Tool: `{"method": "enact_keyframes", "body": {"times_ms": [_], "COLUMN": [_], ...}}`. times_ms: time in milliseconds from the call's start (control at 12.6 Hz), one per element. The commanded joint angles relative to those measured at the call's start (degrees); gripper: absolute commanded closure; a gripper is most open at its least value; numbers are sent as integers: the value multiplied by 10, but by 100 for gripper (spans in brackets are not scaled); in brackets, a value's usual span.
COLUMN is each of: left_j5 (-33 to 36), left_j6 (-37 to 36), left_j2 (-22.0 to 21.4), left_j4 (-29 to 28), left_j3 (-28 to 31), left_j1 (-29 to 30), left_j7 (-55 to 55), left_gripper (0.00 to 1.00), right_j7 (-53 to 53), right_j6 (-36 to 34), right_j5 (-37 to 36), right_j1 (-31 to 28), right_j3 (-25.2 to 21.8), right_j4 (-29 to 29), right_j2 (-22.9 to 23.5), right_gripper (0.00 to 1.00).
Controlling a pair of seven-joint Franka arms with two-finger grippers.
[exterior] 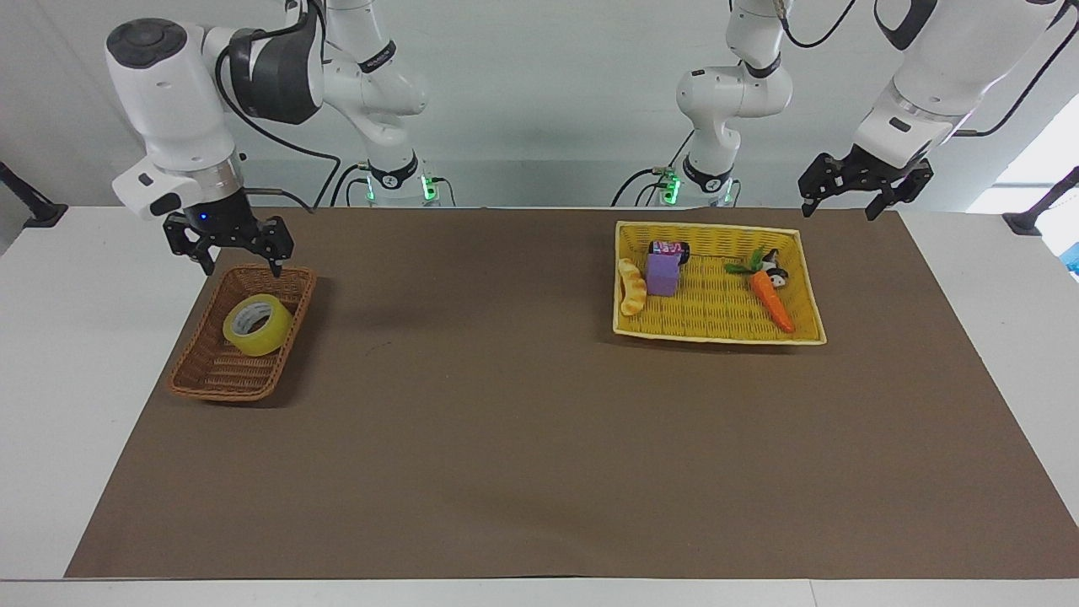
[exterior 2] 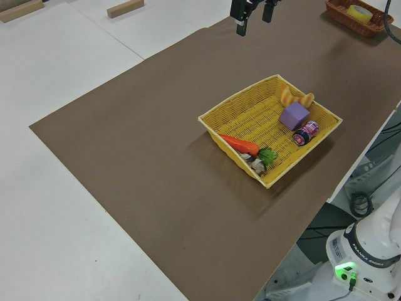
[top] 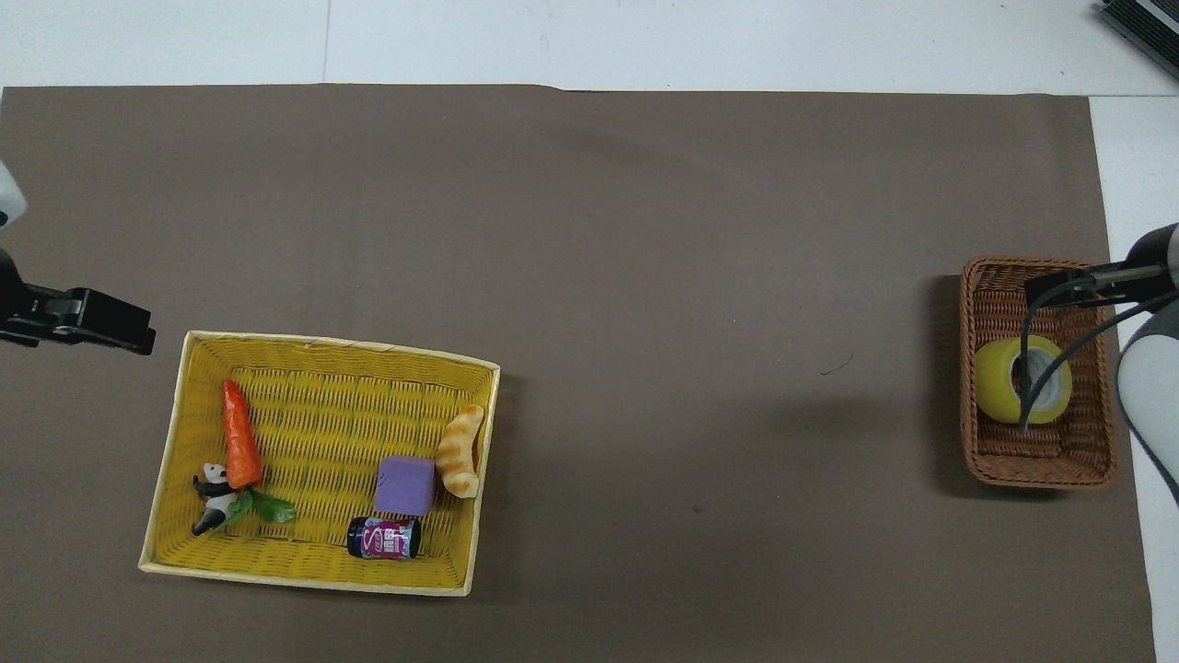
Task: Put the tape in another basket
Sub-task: 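Lower the tape into the wicker basket and open the right gripper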
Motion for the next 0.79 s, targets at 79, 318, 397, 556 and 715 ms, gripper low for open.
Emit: {"method": "enact_keyframes", "body": {"times_ms": [79,318,397,556,715], "left_j5": [7,7,7,7,7], "left_j6": [2,2,2,2,2], "left_j2": [0,1,1,1,0], "left_j4": [7,7,7,7,7], "left_j3": [-6,-6,-6,-6,-6], "left_j1": [8,8,8,8,8], "left_j7": [6,6,6,6,6], "left_gripper": [0,0,0,0,0], "right_j7": [168,243,242,241,233], "right_j6": [-75,-115,-127,-178,-232], "right_j5": [35,62,63,62,60], "right_j1": [31,40,45,44,44], "right_j3": [12,18,21,22,19], "right_j4": [80,103,104,130,163], "right_j2": [8,9,7,5,4], "right_gripper": [0,0,0,0,0]}}
